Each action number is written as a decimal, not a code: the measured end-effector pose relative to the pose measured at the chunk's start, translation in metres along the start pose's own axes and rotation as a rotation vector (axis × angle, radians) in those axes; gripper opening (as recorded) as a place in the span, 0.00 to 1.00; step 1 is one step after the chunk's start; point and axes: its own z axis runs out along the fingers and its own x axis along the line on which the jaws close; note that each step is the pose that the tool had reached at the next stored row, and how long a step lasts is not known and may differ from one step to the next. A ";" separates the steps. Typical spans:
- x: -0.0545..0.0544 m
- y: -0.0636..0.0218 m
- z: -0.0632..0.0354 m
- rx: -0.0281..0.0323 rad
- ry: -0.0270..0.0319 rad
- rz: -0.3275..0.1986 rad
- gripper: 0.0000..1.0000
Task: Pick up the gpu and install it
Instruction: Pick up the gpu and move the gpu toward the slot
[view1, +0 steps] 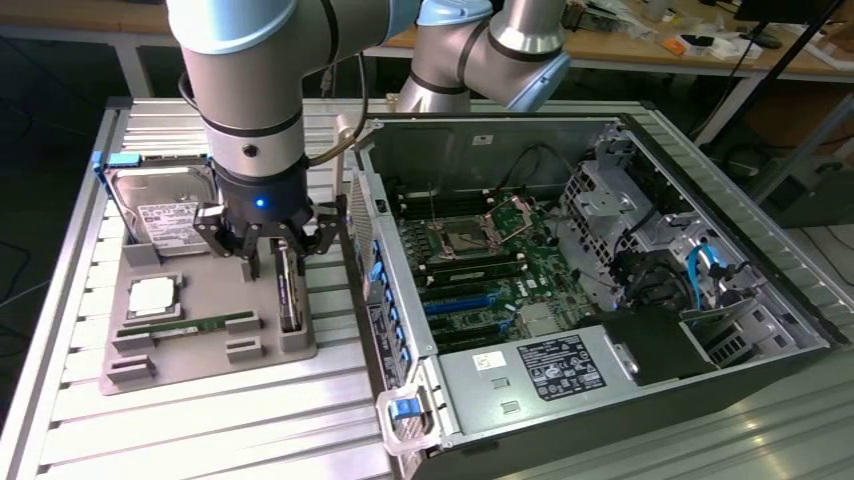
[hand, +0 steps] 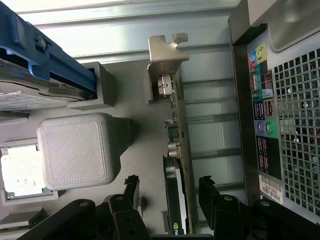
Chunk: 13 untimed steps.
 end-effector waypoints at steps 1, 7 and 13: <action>0.000 0.0000 0.0000 0.0000 0.0000 0.000 0.52; 0.000 0.0000 -0.0001 0.0001 0.0002 0.000 0.29; 0.000 0.0000 0.0000 0.0000 0.0001 0.000 0.28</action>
